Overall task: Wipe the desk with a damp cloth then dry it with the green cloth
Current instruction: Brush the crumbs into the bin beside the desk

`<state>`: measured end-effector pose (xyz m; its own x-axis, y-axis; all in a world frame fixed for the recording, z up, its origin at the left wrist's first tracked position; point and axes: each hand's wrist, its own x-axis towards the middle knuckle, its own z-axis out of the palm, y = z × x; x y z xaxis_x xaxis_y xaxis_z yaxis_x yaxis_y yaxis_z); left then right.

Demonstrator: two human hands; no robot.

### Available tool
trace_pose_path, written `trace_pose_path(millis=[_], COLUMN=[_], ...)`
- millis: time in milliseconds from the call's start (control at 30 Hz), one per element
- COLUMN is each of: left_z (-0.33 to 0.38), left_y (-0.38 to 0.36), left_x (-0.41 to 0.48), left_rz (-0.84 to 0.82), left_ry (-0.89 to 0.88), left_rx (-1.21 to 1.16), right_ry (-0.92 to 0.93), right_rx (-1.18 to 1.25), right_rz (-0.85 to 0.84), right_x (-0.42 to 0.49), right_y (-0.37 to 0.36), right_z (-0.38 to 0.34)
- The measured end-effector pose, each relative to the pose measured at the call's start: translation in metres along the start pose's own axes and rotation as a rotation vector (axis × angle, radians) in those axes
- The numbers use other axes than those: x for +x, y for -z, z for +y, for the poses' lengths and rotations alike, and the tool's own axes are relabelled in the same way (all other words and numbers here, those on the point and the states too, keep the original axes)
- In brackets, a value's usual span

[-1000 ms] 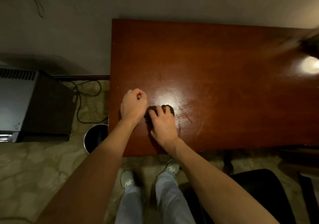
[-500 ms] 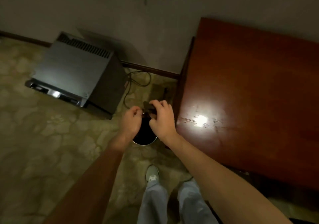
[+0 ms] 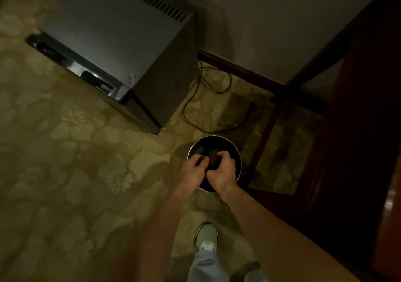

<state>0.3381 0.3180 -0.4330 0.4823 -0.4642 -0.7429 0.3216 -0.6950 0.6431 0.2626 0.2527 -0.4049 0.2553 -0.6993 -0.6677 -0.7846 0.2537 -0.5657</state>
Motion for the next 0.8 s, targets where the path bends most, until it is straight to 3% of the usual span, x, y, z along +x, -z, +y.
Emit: trace_pose_path(millis=[133,300,400,467,533,700,767,800], left_z=[-0.051,-0.070,-0.065,-0.061,-0.059,-0.048,-0.045,-0.043], left_y=[-0.012,-0.027,-0.032,-0.036,-0.038,-0.045,-0.048,-0.049], left_x=[0.042,0.059,0.056,0.057,0.057,0.061,0.064,0.065], left_rz=[0.229,0.251,0.351,0.314,0.291,0.282,0.199,0.164], left_ry=[-0.087,-0.146,-0.313,-0.378,-0.354,-0.230,-0.318,-0.374], left_rx=[0.259,0.118,0.123,0.263,0.367,0.161,0.185,0.207], right_ry=[-0.017,0.106,0.282,0.347,0.300,0.004,-0.053,-0.039], right_rx=[-0.168,-0.584,-0.297,-0.218,-0.211,-0.030,-0.130,-0.307], right_rz=[0.012,0.049,0.237,0.263,0.207,0.306,0.244,0.196], right_x=[0.046,0.065,0.063,0.059,0.059,0.064,0.066,0.064], right_y=[-0.030,-0.036,-0.036,-0.033,-0.034,-0.033,-0.028,-0.024], right_z=[0.046,0.076,0.080,0.079,0.081,0.072,0.069,0.069])
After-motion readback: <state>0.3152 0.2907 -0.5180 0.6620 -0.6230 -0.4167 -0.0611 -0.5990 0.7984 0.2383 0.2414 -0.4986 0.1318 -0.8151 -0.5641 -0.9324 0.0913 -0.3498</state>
